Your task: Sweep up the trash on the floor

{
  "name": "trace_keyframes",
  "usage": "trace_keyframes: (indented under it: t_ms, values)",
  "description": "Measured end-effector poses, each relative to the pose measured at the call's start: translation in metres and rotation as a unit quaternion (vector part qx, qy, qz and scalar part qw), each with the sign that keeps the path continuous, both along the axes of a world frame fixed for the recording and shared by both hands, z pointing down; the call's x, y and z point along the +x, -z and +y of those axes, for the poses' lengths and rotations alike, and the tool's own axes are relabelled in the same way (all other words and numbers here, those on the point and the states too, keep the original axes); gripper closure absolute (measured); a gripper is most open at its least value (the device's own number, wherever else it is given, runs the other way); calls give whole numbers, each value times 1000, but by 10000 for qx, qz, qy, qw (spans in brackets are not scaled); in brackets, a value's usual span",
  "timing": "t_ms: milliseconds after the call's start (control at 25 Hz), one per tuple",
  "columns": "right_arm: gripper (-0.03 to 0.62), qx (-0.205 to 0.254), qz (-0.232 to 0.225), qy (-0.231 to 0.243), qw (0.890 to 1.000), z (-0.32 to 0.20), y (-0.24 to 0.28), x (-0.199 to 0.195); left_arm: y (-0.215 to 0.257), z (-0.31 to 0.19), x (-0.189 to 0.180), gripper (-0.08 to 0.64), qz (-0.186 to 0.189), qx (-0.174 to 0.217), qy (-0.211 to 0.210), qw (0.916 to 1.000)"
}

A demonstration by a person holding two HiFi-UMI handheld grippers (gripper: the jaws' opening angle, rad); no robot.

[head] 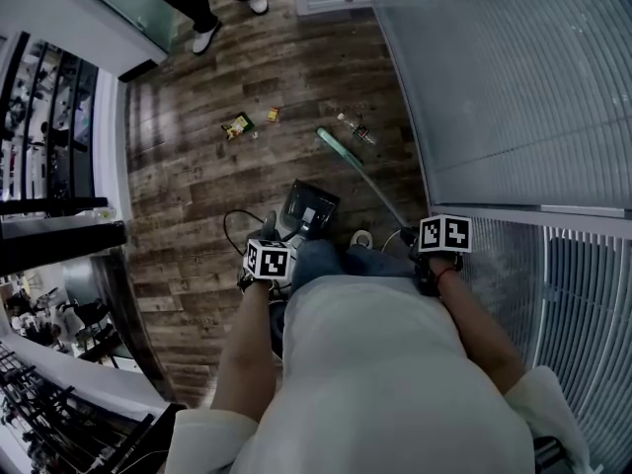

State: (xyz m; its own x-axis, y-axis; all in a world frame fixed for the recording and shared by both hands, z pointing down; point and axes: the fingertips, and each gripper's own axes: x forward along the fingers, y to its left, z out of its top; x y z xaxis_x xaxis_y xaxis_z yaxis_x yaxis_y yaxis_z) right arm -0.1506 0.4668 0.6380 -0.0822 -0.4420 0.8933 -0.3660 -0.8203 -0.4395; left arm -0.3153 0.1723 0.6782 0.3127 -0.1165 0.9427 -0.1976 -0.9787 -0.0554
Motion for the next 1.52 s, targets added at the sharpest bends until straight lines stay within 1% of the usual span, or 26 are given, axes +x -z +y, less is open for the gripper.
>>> trace_keyframes:
  t_ms: [160,360,600,960,1120,1520]
  values:
    - [494,12,4,-79,10000,1,-2,5,-1,-2,2,552,25,2,11,10000]
    - [494,30,22,-162,9999,5,0,12,6,-9,9,552,157,23,179,9997]
    - [494,88,49,-243,9997,13,5,23,17,-16,25,552,264,106,247,9993]
    - [494,174,73,-321,9993,29,8,53,25,-28,59,552,380,311,369,9981]
    - [494,159,99,-455,9988,31,12,68,34,-33,80,552,387,361,276,9982]
    - [494,68,174,-717,9973,9,14,96,37,-57,118,552,437,364,15,9984]
